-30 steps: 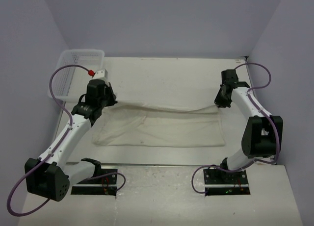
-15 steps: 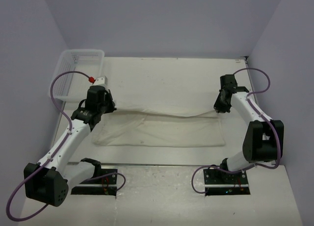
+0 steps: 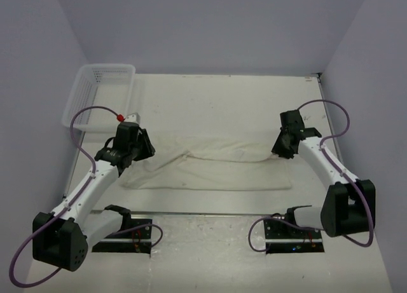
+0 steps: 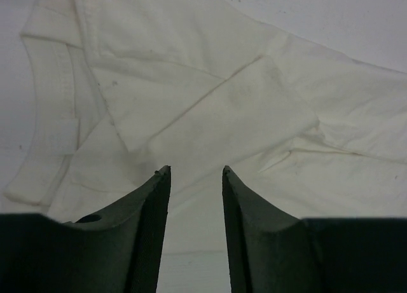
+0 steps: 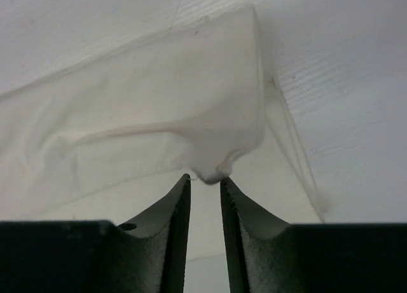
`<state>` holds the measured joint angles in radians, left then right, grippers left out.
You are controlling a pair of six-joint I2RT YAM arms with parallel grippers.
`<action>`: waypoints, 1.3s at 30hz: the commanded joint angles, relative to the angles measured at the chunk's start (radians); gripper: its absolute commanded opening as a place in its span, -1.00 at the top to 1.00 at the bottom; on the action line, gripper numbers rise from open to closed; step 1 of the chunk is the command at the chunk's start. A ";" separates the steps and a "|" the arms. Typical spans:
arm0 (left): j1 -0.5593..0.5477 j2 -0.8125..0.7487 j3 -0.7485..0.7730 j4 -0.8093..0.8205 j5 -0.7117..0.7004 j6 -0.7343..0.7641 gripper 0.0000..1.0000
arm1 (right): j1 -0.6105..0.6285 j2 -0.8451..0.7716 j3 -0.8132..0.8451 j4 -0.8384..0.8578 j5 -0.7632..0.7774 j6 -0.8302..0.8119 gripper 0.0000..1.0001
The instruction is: Fold and stack the t-shirts
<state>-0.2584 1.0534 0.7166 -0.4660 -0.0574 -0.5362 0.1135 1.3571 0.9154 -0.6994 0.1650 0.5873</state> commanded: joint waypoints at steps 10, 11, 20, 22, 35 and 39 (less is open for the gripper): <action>-0.027 -0.055 0.139 -0.114 -0.111 -0.081 0.17 | 0.078 0.057 0.241 -0.080 0.110 -0.007 -0.27; -0.027 0.004 0.155 -0.106 -0.090 -0.071 0.57 | 0.080 0.085 0.267 -0.083 0.096 -0.030 -0.26; -0.039 0.293 0.244 0.004 0.135 0.016 0.32 | 0.081 0.258 0.405 -0.029 -0.053 -0.109 -0.16; -0.039 0.318 0.250 0.027 0.155 0.033 0.13 | 0.081 0.255 0.401 -0.020 -0.053 -0.118 -0.17; -0.051 0.594 0.411 0.104 0.283 0.065 0.04 | 0.081 0.238 0.338 0.037 -0.045 -0.150 -0.18; -0.062 0.649 0.440 0.104 0.272 0.068 0.04 | 0.081 0.244 0.332 0.043 -0.041 -0.158 -0.18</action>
<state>-0.3103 1.6817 1.1080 -0.3904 0.1879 -0.4942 0.1951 1.6268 1.2499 -0.6899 0.1146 0.4507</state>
